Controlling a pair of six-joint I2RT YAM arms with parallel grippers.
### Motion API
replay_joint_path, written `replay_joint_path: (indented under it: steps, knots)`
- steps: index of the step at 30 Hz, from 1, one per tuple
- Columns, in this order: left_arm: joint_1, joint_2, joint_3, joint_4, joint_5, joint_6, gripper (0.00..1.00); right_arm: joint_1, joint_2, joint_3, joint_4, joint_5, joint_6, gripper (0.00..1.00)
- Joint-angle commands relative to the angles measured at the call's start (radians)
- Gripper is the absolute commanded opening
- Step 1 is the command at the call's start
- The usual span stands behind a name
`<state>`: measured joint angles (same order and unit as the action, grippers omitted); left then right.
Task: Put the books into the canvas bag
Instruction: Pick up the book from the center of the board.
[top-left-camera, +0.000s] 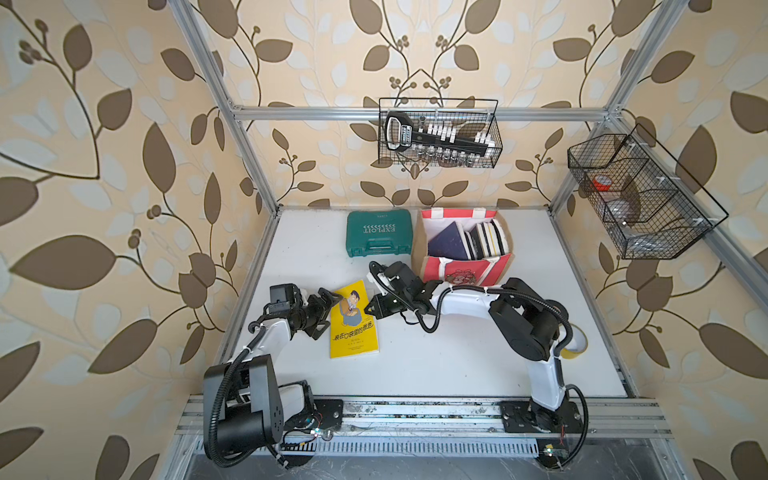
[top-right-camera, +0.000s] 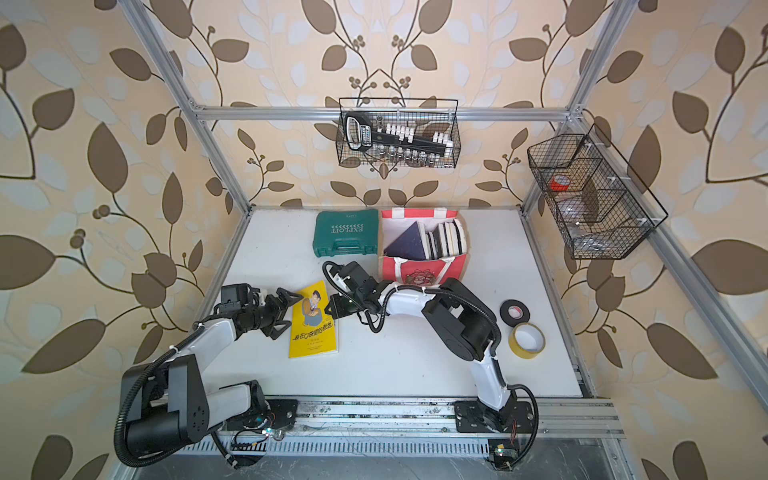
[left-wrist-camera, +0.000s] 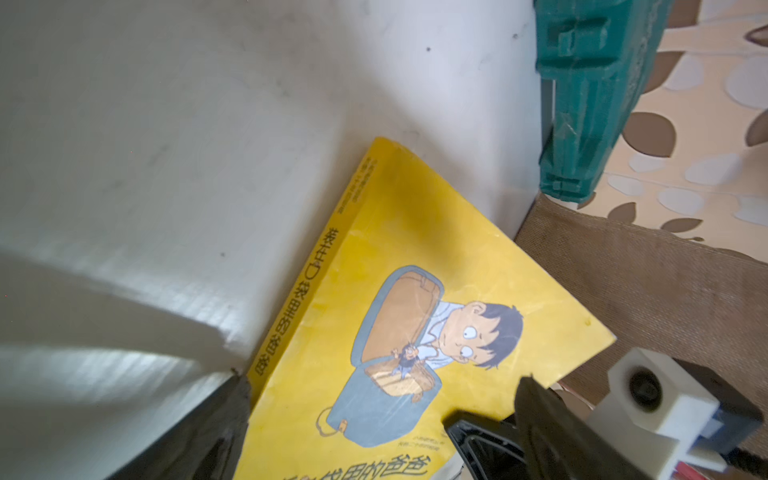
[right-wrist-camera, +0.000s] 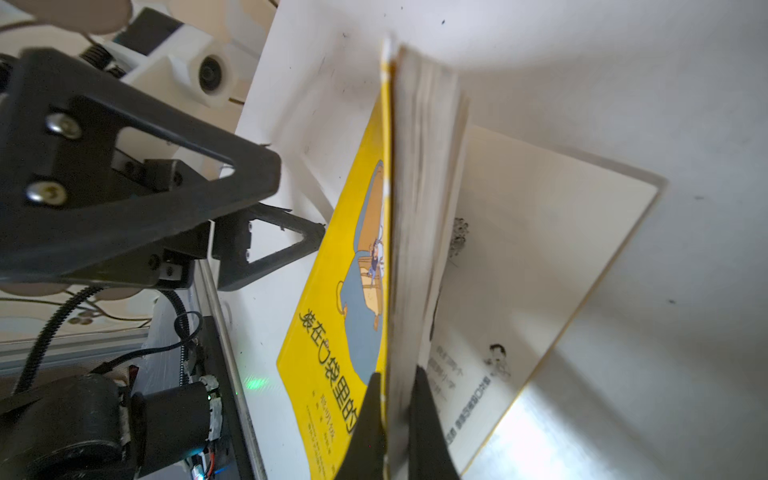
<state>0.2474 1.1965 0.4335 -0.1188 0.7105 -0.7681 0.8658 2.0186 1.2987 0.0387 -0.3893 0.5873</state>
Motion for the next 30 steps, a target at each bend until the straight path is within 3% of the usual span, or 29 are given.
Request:
replay_joint_path:
  steps: [1, 9, 15, 18, 20, 23, 25, 30]
  knots:
    - [-0.034, -0.032, -0.048, 0.192, 0.145, -0.080, 0.99, 0.002, -0.116, -0.015, 0.059, 0.020, -0.005, 0.00]
    - [-0.077, -0.049, -0.065, 0.283, 0.158, -0.128, 0.99, -0.029, -0.260, -0.089, 0.138, -0.021, 0.066, 0.00]
    - [-0.153, -0.060, -0.111, 0.579, 0.230, -0.256, 0.97, -0.064, -0.317, -0.143, 0.206, -0.092, 0.128, 0.00]
    - [-0.203, -0.066, -0.111, 0.647, 0.242, -0.281, 0.93, -0.083, -0.332, -0.167, 0.243, -0.128, 0.155, 0.00]
    - [-0.225, -0.076, -0.104, 0.655, 0.244, -0.282, 0.84, -0.085, -0.340, -0.173, 0.232, -0.115, 0.149, 0.00]
    - [-0.227, -0.086, -0.088, 0.650, 0.256, -0.293, 0.57, -0.086, -0.364, -0.183, 0.197, -0.078, 0.120, 0.00]
    - [-0.227, -0.086, -0.067, 0.629, 0.268, -0.297, 0.46, -0.085, -0.383, -0.189, 0.186, -0.063, 0.102, 0.00]
    - [-0.227, -0.089, 0.000, 0.605, 0.327, -0.310, 0.27, -0.086, -0.422, -0.197, 0.134, -0.032, 0.051, 0.00]
